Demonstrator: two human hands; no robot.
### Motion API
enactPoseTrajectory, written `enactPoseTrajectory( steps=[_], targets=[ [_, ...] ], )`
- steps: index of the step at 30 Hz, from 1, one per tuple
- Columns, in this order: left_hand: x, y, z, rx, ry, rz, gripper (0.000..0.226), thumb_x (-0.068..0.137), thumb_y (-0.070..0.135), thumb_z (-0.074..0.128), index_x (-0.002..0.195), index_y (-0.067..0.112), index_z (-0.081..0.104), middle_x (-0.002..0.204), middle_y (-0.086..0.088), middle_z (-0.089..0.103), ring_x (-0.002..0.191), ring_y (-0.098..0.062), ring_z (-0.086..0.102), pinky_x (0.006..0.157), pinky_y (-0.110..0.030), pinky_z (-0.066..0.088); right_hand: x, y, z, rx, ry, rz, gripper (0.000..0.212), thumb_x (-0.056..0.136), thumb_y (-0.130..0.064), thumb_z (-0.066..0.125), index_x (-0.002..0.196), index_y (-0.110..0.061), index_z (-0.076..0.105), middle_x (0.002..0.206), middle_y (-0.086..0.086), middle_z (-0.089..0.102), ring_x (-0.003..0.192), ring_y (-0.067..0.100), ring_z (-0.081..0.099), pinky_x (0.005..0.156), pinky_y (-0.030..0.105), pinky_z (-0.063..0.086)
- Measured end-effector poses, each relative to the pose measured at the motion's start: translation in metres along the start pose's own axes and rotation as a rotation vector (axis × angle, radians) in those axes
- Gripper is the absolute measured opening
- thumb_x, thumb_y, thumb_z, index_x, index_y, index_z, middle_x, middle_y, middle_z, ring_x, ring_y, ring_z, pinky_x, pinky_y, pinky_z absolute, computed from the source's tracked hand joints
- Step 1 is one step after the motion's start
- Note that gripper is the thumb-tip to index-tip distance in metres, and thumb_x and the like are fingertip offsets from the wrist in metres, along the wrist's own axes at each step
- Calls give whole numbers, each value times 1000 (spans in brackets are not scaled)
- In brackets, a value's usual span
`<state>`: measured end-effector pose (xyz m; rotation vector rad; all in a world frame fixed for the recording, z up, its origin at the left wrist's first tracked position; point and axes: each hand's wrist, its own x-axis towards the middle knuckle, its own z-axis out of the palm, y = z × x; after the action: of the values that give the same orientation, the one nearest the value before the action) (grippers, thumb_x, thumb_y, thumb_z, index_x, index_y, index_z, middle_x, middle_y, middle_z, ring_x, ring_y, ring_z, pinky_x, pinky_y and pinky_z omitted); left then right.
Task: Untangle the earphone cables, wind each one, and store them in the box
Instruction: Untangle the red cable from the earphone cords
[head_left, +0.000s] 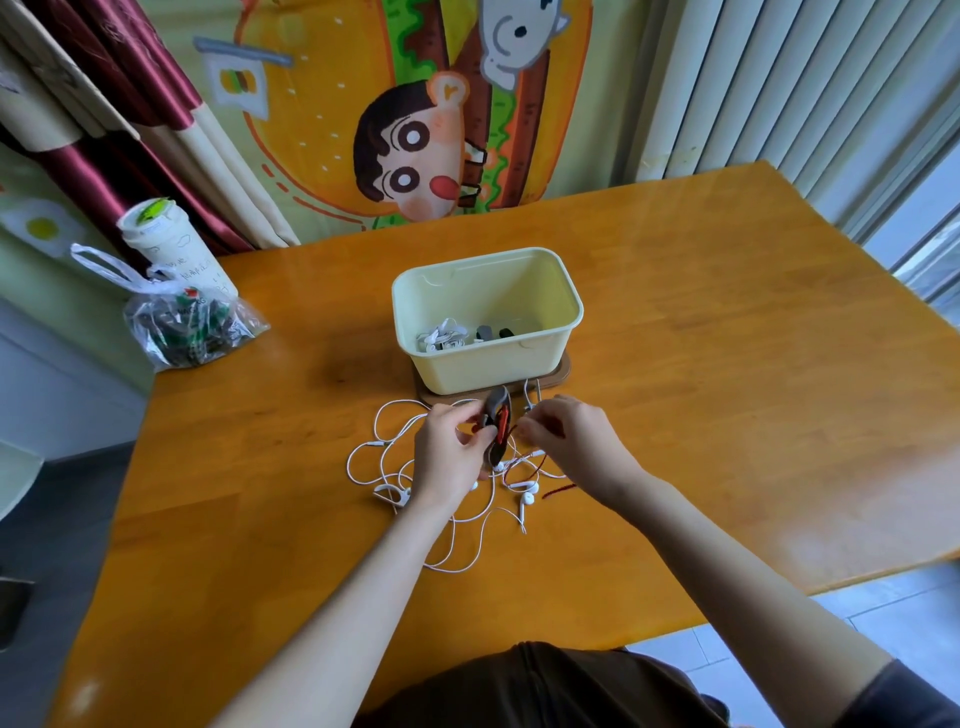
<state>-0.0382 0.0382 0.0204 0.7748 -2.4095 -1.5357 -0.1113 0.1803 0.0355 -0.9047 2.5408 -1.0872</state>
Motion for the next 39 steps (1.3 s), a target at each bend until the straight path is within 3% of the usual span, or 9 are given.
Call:
enactPoseTrajectory(
  steps=[3,7,15,22,27,30,34,36,39],
  targets=[
    [0,-4,0,38,-105,8,40,89,7,64,128,13,60,109,-4,51,61,-17,64,43,-15,47,5,2,-11,16,36,-17,21,92,-23,59,72,-15,58,71,-11,48,62,5,46,59,10,36],
    [-1,-3,1,39,-237,52,39,89,7,64,127,15,61,106,-3,52,65,-17,61,47,-28,54,12,7,-15,22,49,-13,19,89,-24,62,77,-9,64,75,-11,49,66,7,47,58,11,36],
    [0,3,-7,-18,-413,-30,36,90,8,62,126,16,61,108,-5,55,86,-26,65,50,-26,54,10,10,-17,-139,102,-73,14,86,-30,65,84,-17,68,86,-12,54,84,9,43,73,26,35],
    [-4,8,-16,-280,-605,-172,27,93,6,57,115,16,66,111,1,70,86,-11,67,49,-21,49,8,15,-18,-303,137,-154,10,86,-27,65,86,-18,70,87,-9,56,88,18,46,77,27,27],
    [-3,20,-15,-636,-461,-259,23,93,3,52,103,19,65,87,4,74,72,-10,67,46,-20,45,7,11,-13,-237,100,-96,15,89,-26,61,94,-17,71,96,-4,65,97,18,48,81,25,26],
    [-2,25,-10,-798,-344,-309,20,94,5,52,101,18,66,80,4,73,66,-6,67,45,-17,47,5,4,-2,-174,65,-62,16,93,-19,56,101,-14,69,95,2,68,94,22,52,76,27,34],
    [-3,25,-4,-880,-210,-373,17,94,8,54,100,18,67,83,1,72,68,-8,65,50,-16,49,4,-2,5,-53,20,-12,17,96,-10,49,103,-10,65,86,2,61,76,18,53,59,17,35],
    [-1,24,-3,-949,-132,-428,15,94,9,55,100,17,66,86,-1,71,73,-11,64,52,-16,50,2,-3,7,-28,-20,-13,17,96,-9,49,102,-9,65,84,0,59,74,17,53,59,13,36],
    [2,22,-3,-995,-38,-459,15,94,9,56,104,14,65,89,-2,69,77,-14,63,52,-16,51,-2,-4,12,-21,-38,-28,16,95,-13,52,97,-10,67,81,-1,56,72,15,50,64,21,35]
  ],
)
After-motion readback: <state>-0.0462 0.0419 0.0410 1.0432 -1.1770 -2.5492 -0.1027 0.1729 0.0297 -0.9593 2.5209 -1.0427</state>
